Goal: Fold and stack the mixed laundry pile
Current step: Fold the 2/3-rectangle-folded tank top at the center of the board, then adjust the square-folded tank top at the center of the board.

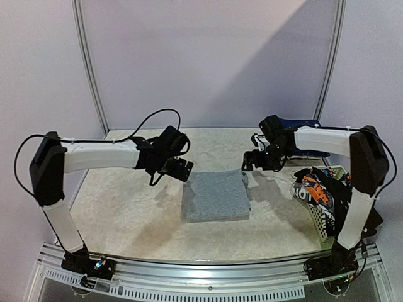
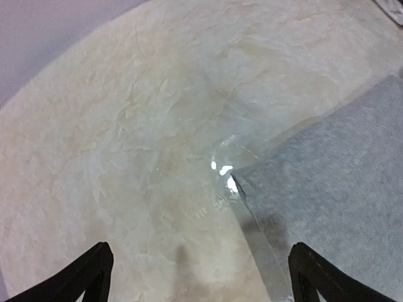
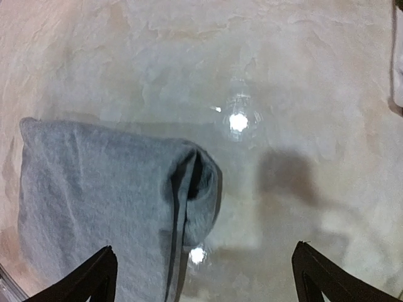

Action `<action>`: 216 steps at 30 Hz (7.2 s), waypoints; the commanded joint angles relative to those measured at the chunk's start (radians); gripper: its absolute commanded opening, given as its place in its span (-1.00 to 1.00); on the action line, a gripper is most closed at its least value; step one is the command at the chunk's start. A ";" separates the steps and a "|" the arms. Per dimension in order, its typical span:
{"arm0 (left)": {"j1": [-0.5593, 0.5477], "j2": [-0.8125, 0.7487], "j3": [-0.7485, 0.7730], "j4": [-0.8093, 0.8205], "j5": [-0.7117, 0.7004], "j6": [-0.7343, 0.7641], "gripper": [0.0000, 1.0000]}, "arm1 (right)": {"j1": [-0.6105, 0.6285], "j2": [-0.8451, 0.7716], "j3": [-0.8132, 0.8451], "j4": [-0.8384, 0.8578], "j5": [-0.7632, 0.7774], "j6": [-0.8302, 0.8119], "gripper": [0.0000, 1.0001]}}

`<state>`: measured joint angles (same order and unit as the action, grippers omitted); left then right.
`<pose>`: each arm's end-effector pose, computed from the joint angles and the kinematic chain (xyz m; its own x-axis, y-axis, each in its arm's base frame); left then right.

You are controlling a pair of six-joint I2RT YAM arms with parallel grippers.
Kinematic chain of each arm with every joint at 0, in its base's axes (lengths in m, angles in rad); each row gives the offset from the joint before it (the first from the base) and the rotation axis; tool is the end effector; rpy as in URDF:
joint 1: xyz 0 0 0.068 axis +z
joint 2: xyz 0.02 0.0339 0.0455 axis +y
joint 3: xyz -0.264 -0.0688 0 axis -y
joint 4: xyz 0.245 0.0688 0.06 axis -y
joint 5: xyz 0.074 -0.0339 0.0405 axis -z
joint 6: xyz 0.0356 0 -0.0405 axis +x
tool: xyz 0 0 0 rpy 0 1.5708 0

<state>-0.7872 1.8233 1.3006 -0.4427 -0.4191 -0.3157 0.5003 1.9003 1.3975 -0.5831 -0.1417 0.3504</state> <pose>0.2847 -0.2652 0.2112 -0.7019 0.3026 -0.6449 0.2795 0.9497 0.1414 0.3485 0.1963 0.2012 -0.9120 -0.1113 -0.3949 -0.2338 0.9319 0.2774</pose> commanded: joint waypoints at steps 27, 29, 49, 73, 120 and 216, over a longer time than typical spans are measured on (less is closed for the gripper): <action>-0.507 -0.135 -0.410 0.197 -0.126 0.660 0.73 | 0.590 -0.330 -0.635 0.363 0.561 -0.705 0.98; -0.497 -0.117 -0.418 0.237 -0.117 0.680 0.73 | 0.589 -0.296 -0.634 0.394 0.590 -0.727 0.97; -0.344 0.019 -0.488 0.615 0.015 0.821 0.07 | 0.550 -0.142 -0.619 0.517 0.645 -0.840 0.58; -0.294 -0.168 -0.544 0.671 0.093 0.782 -1.00 | 0.534 -0.155 -0.499 0.325 0.498 -0.756 -1.00; 0.024 0.018 0.340 0.218 0.228 0.947 -1.00 | 0.215 -0.014 0.369 0.029 0.560 -1.104 -1.00; 0.080 -0.090 -0.327 0.525 0.502 0.098 -1.00 | 0.064 0.009 -0.140 0.319 -0.204 -0.038 -1.00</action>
<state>-0.7132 1.8339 0.9974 0.0685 0.0959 -0.2123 0.5491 2.0064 1.2568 -0.2352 -0.3286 0.3309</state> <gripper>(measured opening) 0.015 0.025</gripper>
